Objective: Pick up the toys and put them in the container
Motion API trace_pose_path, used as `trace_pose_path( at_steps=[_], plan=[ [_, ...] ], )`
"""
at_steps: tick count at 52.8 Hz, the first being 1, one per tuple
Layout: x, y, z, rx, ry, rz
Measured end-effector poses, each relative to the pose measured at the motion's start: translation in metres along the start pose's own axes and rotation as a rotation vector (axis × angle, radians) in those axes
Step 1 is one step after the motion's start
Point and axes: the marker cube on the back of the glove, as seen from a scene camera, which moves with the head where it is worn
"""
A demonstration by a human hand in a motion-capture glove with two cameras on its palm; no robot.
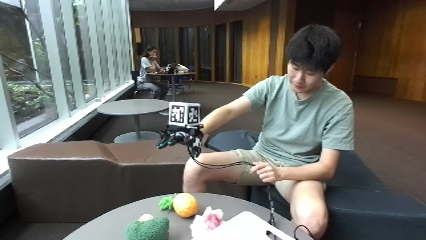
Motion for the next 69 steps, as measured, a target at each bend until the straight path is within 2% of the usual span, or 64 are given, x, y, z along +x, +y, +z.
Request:
trace_pose_path(
  at_steps=[10, 23, 33, 39, 48, 58, 64, 69],
  plan=[
    [0.009, 0.018, 0.086, -0.228, -0.003, -0.045],
    [0.010, 0.027, 0.188, -0.392, 0.021, -0.013],
    [-0.001, 0.030, 0.218, -0.391, -0.034, -0.029],
    [-0.018, 0.022, 0.225, -0.423, 0.038, -0.088],
    [-0.013, 0.023, 0.227, -0.317, 0.043, -0.057],
    [-0.038, -0.020, 0.199, -0.182, 0.134, -0.022],
    [-0.021, 0.001, 0.169, 0.055, 0.075, -0.029],
    [-0.021, -0.003, 0.117, 0.223, 0.042, -0.058]
  ],
)
